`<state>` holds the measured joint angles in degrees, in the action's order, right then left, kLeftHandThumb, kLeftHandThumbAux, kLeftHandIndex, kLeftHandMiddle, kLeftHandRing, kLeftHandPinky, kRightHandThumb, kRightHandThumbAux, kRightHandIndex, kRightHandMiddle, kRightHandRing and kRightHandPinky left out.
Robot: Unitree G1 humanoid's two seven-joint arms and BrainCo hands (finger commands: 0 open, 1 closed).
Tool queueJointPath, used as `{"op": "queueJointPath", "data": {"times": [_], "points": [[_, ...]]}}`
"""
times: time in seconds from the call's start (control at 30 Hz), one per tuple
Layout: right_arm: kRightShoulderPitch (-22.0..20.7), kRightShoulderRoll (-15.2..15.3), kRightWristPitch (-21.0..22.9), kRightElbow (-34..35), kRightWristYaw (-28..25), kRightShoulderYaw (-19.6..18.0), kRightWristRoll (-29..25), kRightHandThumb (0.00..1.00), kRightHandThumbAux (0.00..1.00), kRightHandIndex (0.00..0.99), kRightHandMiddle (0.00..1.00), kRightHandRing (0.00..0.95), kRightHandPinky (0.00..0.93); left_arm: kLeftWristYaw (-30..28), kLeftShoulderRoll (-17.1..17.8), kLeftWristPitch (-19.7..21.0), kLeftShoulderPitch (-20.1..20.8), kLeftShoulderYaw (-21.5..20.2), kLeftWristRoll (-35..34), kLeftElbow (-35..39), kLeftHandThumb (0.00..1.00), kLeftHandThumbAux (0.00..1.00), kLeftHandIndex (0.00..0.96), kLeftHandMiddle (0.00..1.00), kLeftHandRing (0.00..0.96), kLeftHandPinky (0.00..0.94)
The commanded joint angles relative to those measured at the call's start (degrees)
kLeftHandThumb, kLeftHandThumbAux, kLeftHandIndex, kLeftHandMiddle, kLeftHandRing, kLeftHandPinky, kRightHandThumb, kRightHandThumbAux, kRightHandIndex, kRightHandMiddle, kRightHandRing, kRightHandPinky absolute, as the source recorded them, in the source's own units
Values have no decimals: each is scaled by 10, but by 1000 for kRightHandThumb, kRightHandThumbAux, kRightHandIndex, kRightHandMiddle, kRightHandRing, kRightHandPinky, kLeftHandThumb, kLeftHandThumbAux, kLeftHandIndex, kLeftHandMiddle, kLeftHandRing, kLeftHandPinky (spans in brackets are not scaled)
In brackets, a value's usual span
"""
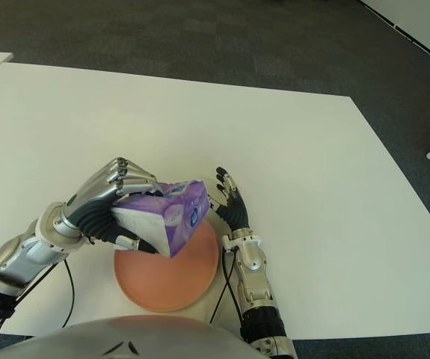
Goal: Put the tissue paper into the plate.
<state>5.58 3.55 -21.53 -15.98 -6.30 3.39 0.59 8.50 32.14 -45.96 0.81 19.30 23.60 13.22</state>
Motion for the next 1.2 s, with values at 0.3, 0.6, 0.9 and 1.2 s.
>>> {"op": "queueJointPath", "data": {"times": [0.3, 0.6, 0.9, 1.2], "points": [[8, -5, -95, -114, 10, -6, 9, 0, 723, 0, 0, 0, 0, -123, 22, -3, 2, -20, 21, -19, 747, 698, 442, 846, 850, 858], [16, -18, -102, -101, 24, -16, -5, 0, 790, 0, 0, 0, 22, -118, 11, -12, -10, -45, 86, -25, 747, 699, 442, 854, 856, 864], [13, -22, -97, -106, 28, -30, -15, 0, 809, 0, 0, 0, 41, -126, -4, 12, -11, -40, 131, -25, 746, 699, 442, 852, 855, 855], [22, -22, -92, -87, 34, -27, -9, 0, 825, 0, 0, 0, 48, -106, -21, -4, -16, -41, 160, -48, 746, 699, 442, 850, 853, 851]]}}
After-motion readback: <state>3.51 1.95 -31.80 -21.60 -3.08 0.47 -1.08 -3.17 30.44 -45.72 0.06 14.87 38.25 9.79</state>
